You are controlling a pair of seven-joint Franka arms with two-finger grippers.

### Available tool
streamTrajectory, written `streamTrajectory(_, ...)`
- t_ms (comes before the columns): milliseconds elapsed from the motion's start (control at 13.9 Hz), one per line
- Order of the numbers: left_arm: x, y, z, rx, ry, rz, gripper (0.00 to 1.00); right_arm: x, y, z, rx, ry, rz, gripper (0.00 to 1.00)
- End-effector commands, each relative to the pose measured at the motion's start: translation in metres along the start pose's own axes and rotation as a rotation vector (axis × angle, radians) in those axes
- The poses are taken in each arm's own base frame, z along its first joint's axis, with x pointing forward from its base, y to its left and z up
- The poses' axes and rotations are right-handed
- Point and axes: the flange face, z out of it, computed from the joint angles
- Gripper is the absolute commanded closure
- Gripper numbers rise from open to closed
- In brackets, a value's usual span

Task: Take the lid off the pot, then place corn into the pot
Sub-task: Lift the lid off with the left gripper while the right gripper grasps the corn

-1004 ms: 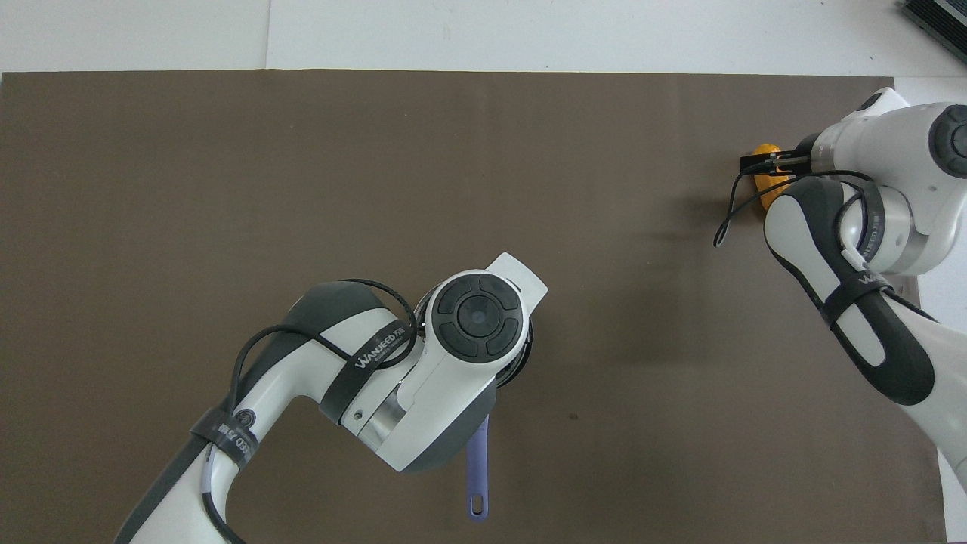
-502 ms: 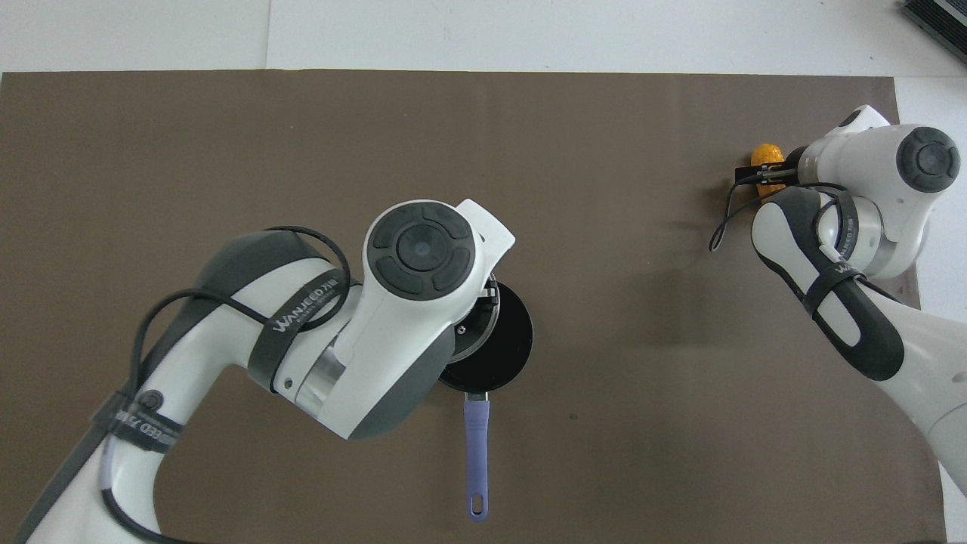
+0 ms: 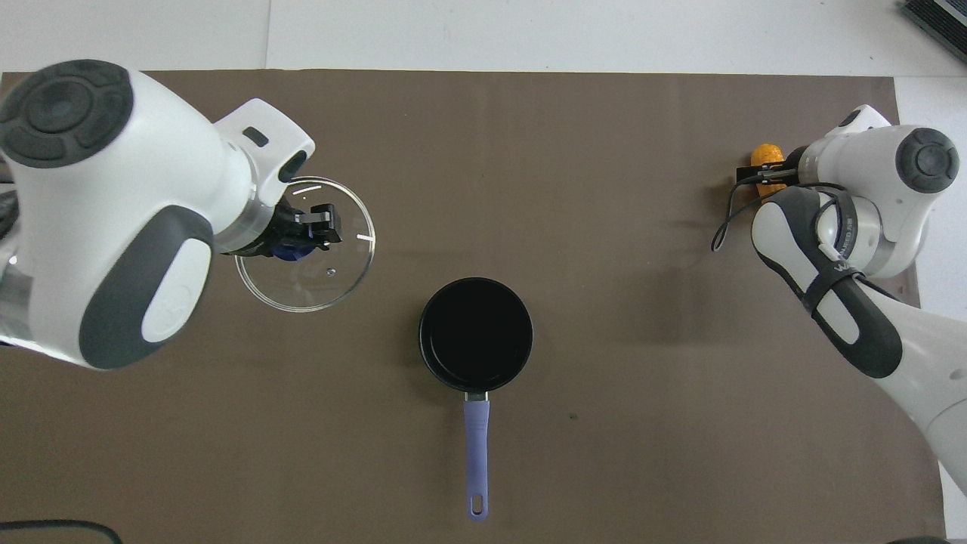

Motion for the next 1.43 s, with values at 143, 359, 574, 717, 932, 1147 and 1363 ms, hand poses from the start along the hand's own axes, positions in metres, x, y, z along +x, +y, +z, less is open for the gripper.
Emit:
streamTrajectory(143, 0.024, -0.097, -0.005, -0.035, -0.038, 0.003, 1.0, 0.005, 0.004, 0.005, -0.008, 0.036, -0.037, 0.19)
streamTrajectory(359, 0.038, -0.178, -0.006, -0.056, -0.038, 0.033, 1.0, 0.005, 0.004, 0.006, -0.008, 0.036, -0.037, 0.38)
streamTrajectory(574, 0.039, -0.244, -0.01, -0.057, -0.028, 0.049, 1.0, 0.005, 0.003, 0.005, -0.006, 0.031, -0.04, 1.0)
streamTrajectory(717, 0.038, -0.28, -0.004, -0.059, -0.029, 0.057, 1.0, 0.004, 0.004, 0.006, -0.004, 0.019, -0.038, 1.0)
streamTrajectory(932, 0.038, -0.299, 0.019, -0.063, -0.042, 0.035, 1.0, 0.009, -0.001, -0.007, -0.002, 0.034, -0.038, 1.0)
streamTrajectory(1147, 0.024, -0.303, 0.068, -0.072, -0.099, 0.007, 1.0, 0.022, -0.007, -0.063, 0.007, 0.038, -0.037, 1.0)
streamTrajectory(1363, 0.01, -0.3, 0.117, -0.067, -0.105, 0.0, 1.0, 0.027, -0.025, -0.132, 0.029, 0.004, -0.005, 1.0)
